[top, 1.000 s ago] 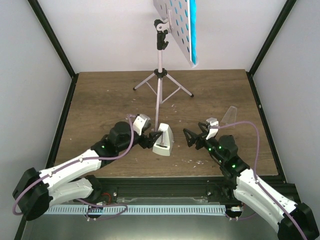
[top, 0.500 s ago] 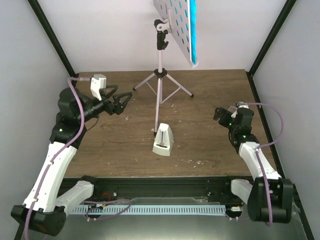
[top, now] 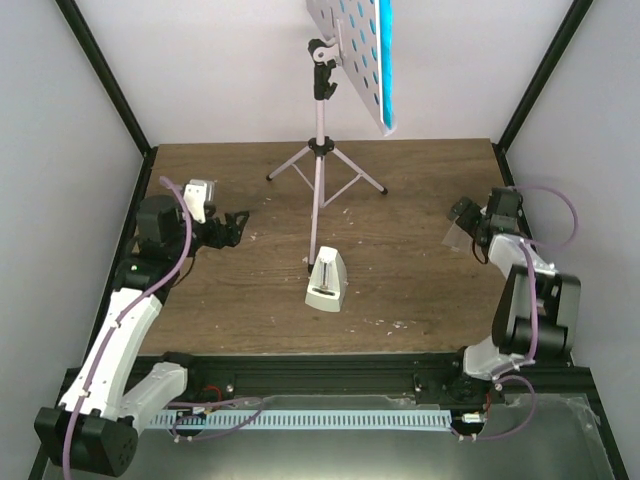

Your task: Pack up the instrument practice props

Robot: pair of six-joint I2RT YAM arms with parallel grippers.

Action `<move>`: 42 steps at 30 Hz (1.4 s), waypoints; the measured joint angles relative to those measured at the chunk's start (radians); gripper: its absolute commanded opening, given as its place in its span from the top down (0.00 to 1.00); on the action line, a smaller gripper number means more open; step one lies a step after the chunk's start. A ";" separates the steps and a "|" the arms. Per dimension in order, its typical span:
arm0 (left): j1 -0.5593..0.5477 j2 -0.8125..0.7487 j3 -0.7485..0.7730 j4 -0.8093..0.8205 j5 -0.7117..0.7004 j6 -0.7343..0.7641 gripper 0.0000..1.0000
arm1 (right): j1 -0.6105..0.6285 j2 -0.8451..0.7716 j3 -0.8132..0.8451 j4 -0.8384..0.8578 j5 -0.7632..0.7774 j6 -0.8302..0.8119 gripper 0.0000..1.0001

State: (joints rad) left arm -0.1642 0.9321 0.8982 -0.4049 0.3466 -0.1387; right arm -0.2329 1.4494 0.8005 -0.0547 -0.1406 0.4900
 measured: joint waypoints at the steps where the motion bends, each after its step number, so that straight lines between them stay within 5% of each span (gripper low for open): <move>1: 0.000 -0.012 -0.003 -0.001 -0.012 0.010 0.05 | 0.000 0.042 0.032 -0.011 0.001 -0.011 0.00; 18: -0.013 -0.054 -0.030 -0.002 -0.080 0.045 0.04 | 0.000 0.375 0.270 -0.201 0.066 -0.187 0.00; 36: -0.018 -0.054 -0.031 -0.002 -0.104 0.043 0.04 | 0.055 0.482 0.419 -0.332 0.158 -0.323 0.03; 42: -0.026 -0.055 -0.031 -0.002 -0.110 0.042 0.04 | 0.108 0.521 0.468 -0.358 0.210 -0.350 0.11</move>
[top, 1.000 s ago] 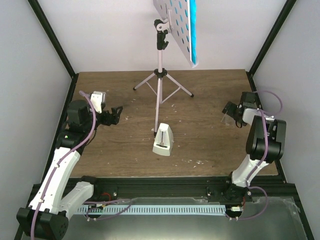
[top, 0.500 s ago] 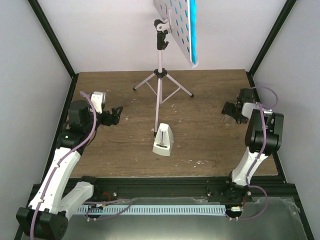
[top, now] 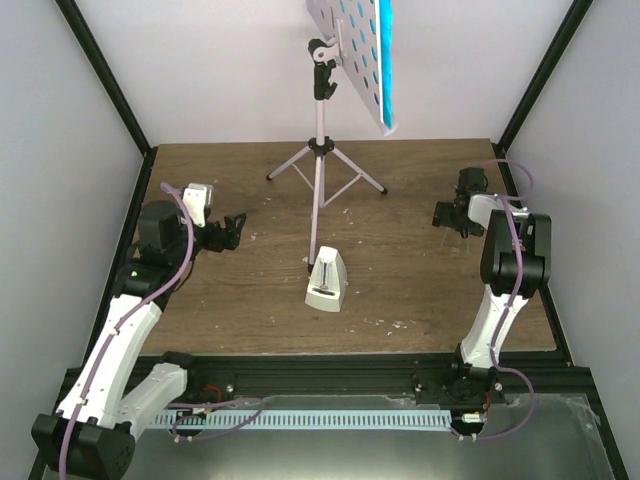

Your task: Pack up the instrument practice props

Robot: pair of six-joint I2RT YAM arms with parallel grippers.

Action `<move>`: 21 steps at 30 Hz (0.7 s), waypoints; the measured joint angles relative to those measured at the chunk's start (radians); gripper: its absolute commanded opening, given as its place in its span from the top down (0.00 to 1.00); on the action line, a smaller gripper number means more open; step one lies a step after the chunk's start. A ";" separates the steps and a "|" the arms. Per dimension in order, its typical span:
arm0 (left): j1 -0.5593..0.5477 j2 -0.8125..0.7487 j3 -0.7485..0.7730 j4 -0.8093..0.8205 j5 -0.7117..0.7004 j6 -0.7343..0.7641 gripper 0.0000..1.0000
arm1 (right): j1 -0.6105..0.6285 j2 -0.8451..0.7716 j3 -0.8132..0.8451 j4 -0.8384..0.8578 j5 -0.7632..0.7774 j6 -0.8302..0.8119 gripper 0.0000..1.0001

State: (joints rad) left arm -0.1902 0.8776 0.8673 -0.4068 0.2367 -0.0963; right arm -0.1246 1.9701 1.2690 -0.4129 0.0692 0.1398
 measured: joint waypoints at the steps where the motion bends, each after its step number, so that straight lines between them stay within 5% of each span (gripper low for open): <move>1: -0.001 0.000 0.000 0.000 -0.001 0.000 0.04 | 0.003 0.000 0.000 -0.005 0.003 -0.002 0.13; 21: -0.013 -0.008 -0.003 0.000 -0.019 0.000 0.04 | 0.016 -0.077 -0.103 0.019 0.005 -0.009 0.41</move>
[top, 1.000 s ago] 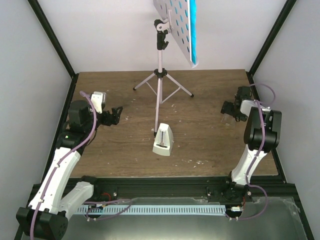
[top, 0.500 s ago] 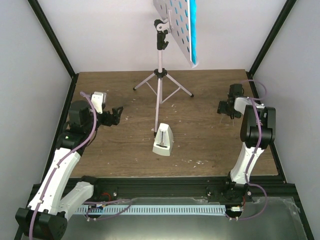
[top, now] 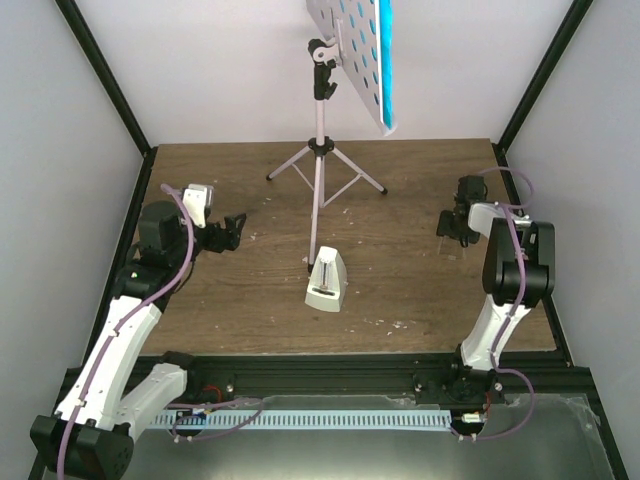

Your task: Pack up the instrument practice props

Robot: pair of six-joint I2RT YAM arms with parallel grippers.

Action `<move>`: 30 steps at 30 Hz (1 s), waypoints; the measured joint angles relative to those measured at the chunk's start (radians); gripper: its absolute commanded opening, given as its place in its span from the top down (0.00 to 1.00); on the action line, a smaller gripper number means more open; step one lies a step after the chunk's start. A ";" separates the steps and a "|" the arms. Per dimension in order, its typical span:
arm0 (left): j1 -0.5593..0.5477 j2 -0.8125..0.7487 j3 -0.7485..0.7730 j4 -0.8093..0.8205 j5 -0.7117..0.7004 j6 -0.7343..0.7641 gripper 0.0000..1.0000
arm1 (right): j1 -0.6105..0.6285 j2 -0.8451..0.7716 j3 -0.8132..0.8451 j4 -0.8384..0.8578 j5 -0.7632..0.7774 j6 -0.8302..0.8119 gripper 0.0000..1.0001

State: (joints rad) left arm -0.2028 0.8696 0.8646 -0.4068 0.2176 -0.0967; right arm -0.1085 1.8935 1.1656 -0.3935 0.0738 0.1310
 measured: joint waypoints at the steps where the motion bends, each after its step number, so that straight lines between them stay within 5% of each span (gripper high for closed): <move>1: 0.000 0.001 0.000 0.000 -0.003 0.000 0.04 | 0.002 -0.013 -0.015 -0.001 -0.002 0.000 0.41; 9: 0.000 0.032 0.000 -0.002 -0.047 0.005 0.04 | 0.055 -0.229 -0.182 0.045 -0.108 0.043 0.42; 19: -0.019 0.142 -0.001 -0.012 -0.002 0.023 0.04 | 0.142 -0.559 -0.478 0.322 -0.381 0.130 0.42; 23: -0.150 0.195 -0.011 -0.027 0.068 -0.037 0.06 | 0.146 -0.636 -0.568 0.437 -0.502 0.156 0.42; 30: -0.396 0.153 -0.334 0.323 0.191 -0.334 0.08 | 0.151 -0.819 -0.696 0.578 -0.582 0.148 0.41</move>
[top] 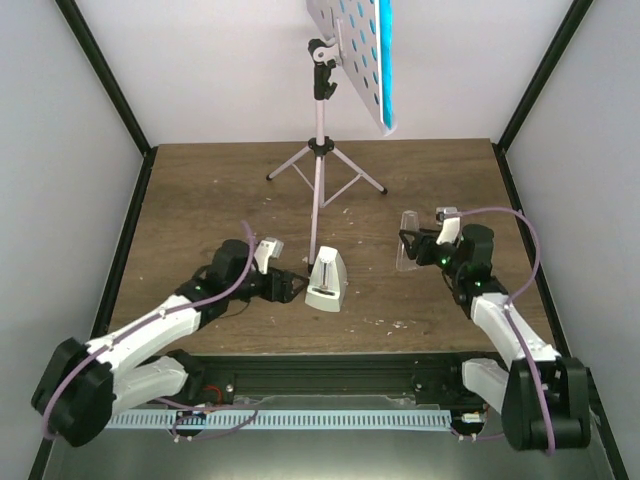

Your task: Pack up the instrument practice props

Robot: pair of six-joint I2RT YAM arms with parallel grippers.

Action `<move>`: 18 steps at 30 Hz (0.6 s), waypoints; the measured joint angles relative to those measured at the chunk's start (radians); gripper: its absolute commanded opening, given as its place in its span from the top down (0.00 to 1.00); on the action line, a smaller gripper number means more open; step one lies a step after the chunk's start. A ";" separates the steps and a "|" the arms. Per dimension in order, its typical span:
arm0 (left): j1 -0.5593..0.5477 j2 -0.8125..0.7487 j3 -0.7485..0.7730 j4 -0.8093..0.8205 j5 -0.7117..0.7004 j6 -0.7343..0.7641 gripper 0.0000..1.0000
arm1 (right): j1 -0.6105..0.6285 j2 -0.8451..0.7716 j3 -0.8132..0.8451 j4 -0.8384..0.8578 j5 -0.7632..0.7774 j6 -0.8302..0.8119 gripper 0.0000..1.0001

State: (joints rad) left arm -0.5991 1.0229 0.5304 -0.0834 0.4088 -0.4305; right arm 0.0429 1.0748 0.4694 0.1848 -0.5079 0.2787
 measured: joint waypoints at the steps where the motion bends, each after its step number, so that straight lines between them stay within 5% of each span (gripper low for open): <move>1: -0.009 0.024 -0.018 0.019 0.007 -0.015 0.08 | 0.000 -0.027 -0.019 0.011 0.001 -0.002 0.40; 18: -0.119 0.216 -0.063 0.239 -0.038 -0.008 0.10 | 0.000 -0.129 -0.084 0.079 0.019 -0.008 0.40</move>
State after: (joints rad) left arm -0.7185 1.2388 0.4671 0.1555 0.3706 -0.4381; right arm 0.0433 0.9463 0.3851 0.2634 -0.4885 0.2703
